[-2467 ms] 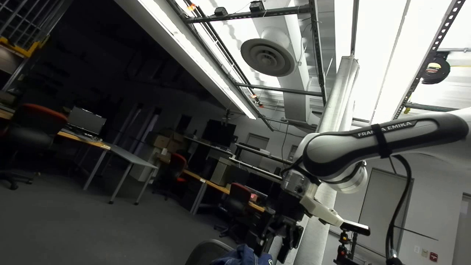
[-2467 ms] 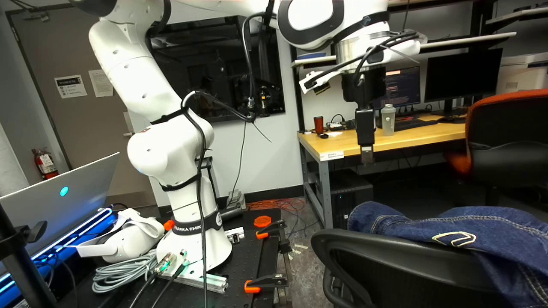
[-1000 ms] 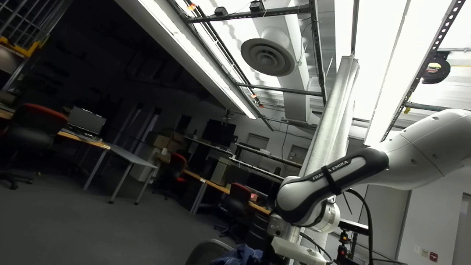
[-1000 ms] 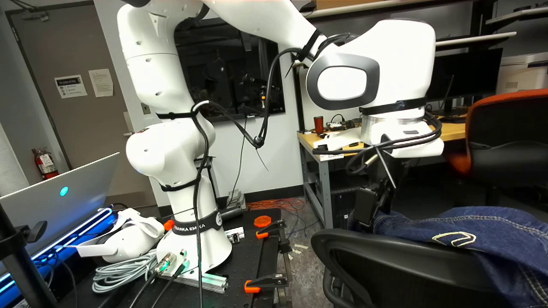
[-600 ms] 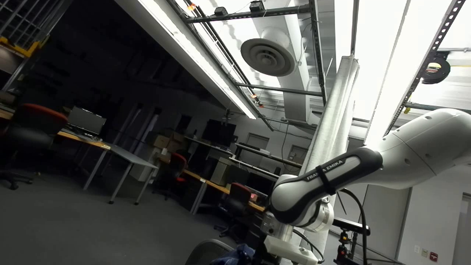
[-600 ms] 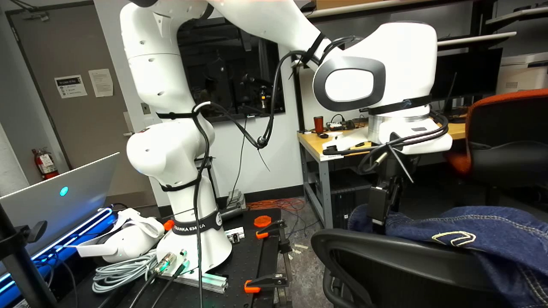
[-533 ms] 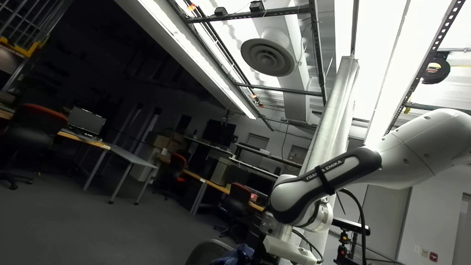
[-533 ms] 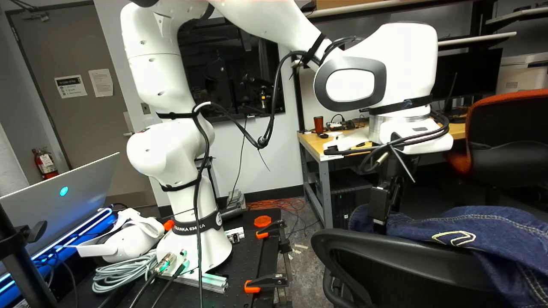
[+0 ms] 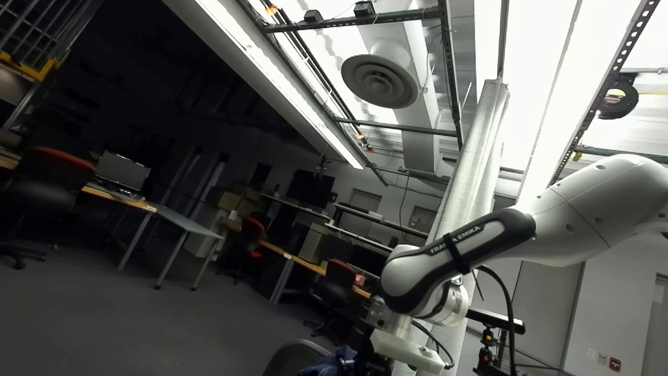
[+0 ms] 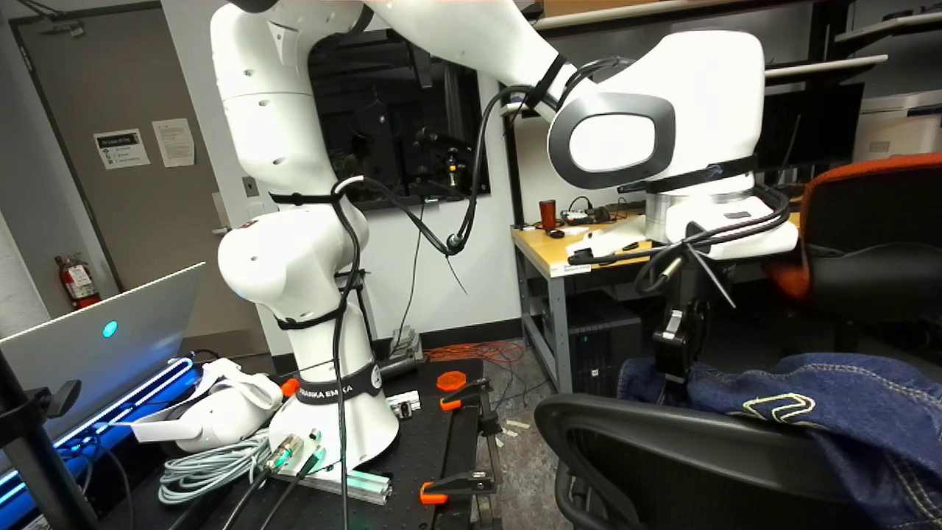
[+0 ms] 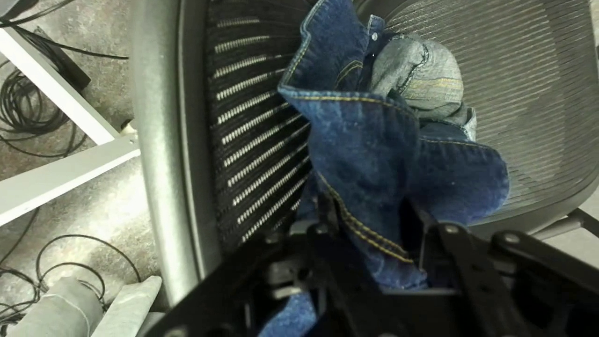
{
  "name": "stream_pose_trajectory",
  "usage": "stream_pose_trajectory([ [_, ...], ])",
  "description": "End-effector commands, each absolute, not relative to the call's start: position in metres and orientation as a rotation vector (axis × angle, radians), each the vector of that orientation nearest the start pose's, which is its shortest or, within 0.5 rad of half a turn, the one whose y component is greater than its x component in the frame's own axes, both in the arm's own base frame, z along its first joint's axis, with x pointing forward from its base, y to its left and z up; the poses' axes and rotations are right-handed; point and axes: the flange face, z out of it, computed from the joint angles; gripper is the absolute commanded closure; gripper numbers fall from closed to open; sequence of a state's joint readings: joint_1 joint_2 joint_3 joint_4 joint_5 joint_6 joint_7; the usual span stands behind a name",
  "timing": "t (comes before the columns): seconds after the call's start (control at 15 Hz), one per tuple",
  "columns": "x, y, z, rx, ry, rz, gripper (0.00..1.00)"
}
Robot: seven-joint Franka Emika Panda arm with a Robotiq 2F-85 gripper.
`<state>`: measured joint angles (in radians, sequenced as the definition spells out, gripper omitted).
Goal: Take the jacket off the back of the chair and put it on the seat
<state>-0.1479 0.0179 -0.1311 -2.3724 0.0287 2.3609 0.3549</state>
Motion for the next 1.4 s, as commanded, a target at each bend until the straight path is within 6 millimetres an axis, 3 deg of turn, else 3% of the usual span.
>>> stream_pose_trajectory([
  [0.0, 0.486, -0.146, 0.331, -2.972, 1.019, -0.03, 0.92],
  [0.13, 0.49, -0.15, 0.343, -2.965, 1.024, -0.056, 1.0],
  [0.33, 0.5, -0.154, 0.373, -2.968, 1.016, -0.127, 0.97],
  [0.47, 0.512, -0.152, 0.404, -2.985, 0.987, -0.187, 0.97],
  [0.6, 0.527, -0.142, 0.45, -3.031, 0.913, -0.296, 0.97],
  [1.0, 0.563, -0.076, 0.57, -3.131, 0.596, -0.581, 0.97],
  [1.33, 0.577, -0.004, 0.651, -3.122, 0.396, -0.717, 0.97],
])
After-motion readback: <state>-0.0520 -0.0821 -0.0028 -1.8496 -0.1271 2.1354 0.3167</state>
